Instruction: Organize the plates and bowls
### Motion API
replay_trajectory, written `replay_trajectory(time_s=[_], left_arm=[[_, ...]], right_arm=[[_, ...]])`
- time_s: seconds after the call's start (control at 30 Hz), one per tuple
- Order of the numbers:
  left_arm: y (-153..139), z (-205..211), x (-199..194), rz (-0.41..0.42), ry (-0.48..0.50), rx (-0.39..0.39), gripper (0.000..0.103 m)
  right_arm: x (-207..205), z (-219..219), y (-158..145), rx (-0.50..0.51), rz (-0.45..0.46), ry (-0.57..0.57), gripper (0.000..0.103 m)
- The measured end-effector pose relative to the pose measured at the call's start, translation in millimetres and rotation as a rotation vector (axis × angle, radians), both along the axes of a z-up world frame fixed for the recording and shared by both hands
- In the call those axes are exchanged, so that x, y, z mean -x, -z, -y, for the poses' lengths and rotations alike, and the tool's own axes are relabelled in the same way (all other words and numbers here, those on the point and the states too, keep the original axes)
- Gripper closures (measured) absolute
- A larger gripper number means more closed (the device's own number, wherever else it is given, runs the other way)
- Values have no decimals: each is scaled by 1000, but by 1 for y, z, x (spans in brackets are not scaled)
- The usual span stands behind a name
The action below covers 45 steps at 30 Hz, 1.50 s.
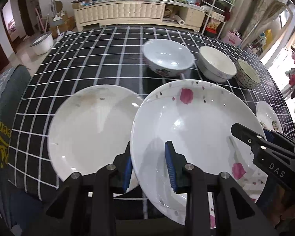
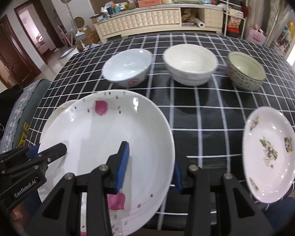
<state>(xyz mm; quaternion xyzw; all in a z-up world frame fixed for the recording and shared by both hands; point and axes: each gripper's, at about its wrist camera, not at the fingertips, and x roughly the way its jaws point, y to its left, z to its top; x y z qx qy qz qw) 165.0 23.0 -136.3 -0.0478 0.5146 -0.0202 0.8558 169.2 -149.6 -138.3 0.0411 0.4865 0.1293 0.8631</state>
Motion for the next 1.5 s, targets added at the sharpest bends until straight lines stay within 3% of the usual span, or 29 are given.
replay_trajectory(time_s=[0.67, 1.5], left_arm=[[15, -106, 30, -22, -178, 6, 75], [35, -140, 6, -39, -214, 12, 75]], right_arm=[[-4, -98, 24, 39, -44, -129, 58], [-23, -124, 41, 96, -65, -155, 59]])
